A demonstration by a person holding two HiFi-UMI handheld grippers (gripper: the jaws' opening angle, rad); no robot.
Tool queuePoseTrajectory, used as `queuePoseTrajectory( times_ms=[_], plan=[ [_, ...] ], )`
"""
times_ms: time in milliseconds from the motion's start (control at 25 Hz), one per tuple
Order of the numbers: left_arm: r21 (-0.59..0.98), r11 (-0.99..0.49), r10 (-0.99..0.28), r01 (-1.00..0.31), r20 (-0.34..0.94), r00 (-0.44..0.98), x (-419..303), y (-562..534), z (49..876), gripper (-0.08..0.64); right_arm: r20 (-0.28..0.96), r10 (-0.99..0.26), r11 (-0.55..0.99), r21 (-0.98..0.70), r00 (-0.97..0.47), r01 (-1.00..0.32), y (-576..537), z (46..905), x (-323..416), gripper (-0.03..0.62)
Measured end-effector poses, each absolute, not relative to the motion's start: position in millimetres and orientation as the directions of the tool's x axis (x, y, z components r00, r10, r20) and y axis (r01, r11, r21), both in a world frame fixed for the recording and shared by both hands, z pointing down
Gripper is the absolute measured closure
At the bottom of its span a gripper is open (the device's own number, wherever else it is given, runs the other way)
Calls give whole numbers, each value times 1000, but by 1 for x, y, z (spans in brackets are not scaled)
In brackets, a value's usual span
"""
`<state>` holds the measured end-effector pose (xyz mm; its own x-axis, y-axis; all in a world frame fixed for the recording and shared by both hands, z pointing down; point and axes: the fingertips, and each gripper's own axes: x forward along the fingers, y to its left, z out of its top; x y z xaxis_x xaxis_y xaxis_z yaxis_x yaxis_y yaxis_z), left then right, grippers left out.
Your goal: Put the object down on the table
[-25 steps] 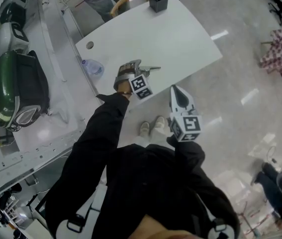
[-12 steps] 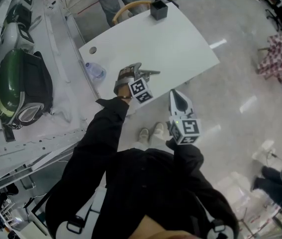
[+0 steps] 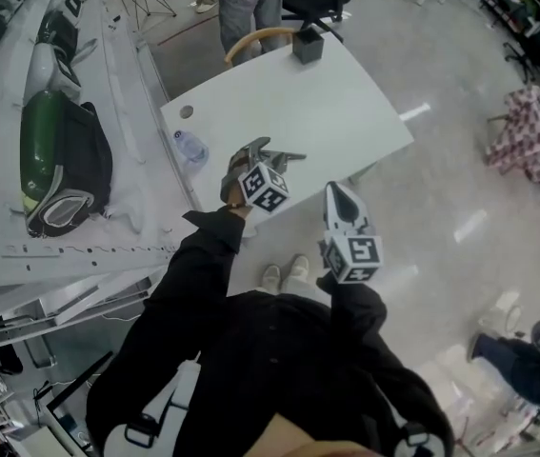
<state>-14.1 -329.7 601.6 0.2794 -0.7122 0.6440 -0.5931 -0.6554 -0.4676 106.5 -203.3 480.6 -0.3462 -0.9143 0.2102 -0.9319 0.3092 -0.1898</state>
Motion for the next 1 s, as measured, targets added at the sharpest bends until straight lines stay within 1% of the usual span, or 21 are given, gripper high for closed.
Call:
queuePoseTrajectory(
  times_ms=[160, 400, 440, 520, 640, 800, 1000],
  plan=[
    [-376, -627, -716, -682, 622, 316, -17, -323, 585, 378, 202, -913, 320, -184, -354, -929, -201, 471, 102, 591],
    [-288, -577, -744, -764, 573, 345, -20, -314, 563, 426, 190, -918, 315, -182, -347, -932, -201, 463, 100, 591],
    [-267, -566, -749, -780, 562, 351, -21, -313, 559, 449, 187, -918, 318, -179, -349, -931, -201, 461, 99, 591],
    [-228, -542, -764, -809, 534, 361, -22, -310, 549, 516, 184, -919, 318, -173, -348, -932, -200, 459, 98, 591],
    [-170, -515, -784, -840, 489, 381, -24, -306, 537, 555, 180, -921, 316, -173, -346, -933, -200, 455, 98, 591],
    [-107, -499, -790, -860, 464, 401, -27, -294, 523, 558, 180, -919, 323, -164, -350, -932, -199, 455, 98, 591],
    [-65, -486, -806, -871, 417, 419, -26, -281, 508, 558, 160, -922, 325, -178, -353, -929, -201, 451, 96, 591]
  ],
)
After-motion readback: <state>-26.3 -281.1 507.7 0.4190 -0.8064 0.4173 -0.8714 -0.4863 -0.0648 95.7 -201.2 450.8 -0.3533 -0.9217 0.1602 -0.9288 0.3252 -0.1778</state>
